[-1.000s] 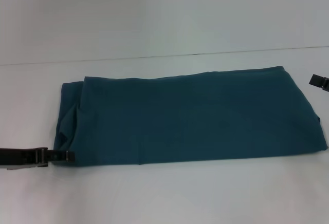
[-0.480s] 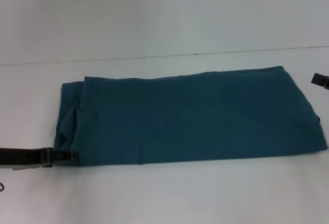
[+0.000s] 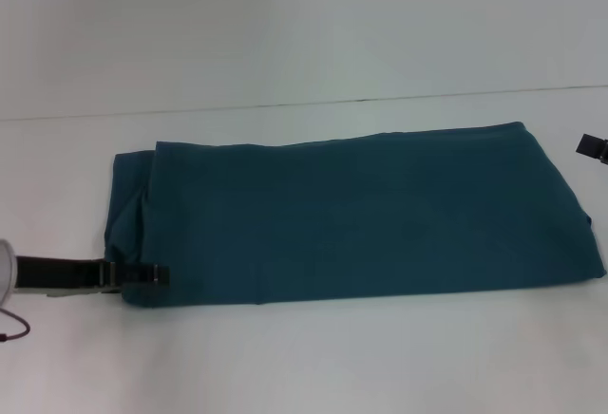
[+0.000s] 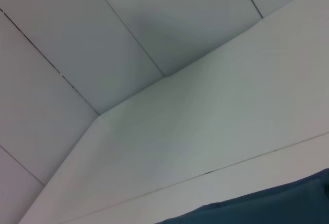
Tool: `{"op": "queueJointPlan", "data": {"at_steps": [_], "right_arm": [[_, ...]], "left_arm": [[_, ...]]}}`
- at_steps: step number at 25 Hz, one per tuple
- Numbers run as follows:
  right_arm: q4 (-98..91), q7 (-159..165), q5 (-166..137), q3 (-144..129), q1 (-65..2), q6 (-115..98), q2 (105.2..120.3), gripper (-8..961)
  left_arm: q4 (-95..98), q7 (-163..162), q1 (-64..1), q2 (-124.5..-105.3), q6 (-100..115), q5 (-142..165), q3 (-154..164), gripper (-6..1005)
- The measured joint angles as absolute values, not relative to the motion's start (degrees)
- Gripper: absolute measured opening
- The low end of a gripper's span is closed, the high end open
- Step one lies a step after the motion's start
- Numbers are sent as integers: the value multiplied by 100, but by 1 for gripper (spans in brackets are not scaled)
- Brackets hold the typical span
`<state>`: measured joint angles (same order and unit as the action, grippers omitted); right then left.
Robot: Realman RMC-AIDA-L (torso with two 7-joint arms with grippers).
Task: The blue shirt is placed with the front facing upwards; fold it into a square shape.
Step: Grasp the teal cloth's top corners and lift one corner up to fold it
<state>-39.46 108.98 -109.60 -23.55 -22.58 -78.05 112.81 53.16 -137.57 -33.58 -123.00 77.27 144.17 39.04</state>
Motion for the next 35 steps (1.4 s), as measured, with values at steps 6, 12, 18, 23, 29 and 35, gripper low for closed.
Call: {"op": "queueJointPlan", "data": {"at_steps": [6, 12, 18, 23, 29, 35], "right_arm": [[-3946, 10898, -10964, -2355, -2258, -7805, 11283, 795], [-3946, 10898, -10965, -2355, -2250, -7785, 11285, 795], [-3946, 10898, -10964, -2355, -2250, -7766, 11285, 795], [-3946, 10898, -10962, -2355, -2250, -7761, 11285, 795], [-3946, 10898, -10959, -2355, -2250, -7760, 11280, 795], [-3946, 10898, -10959, -2355, -2249, -7760, 11270, 795]], "left_arm": [[5316, -13723, -3527, -12317, 7734, 14365, 3903, 887], [5318, -13663, -3558, -12328, 7690, 14382, 3903, 887], [5318, -13665, -3412, -12282, 7676, 14395, 3902, 887], [5375, -13733, -3283, -12264, 7737, 14415, 3899, 887], [5517, -13836, -3184, -12259, 7936, 14535, 3849, 888], [5612, -13927, -3166, -12249, 8186, 14567, 3842, 888]]}}
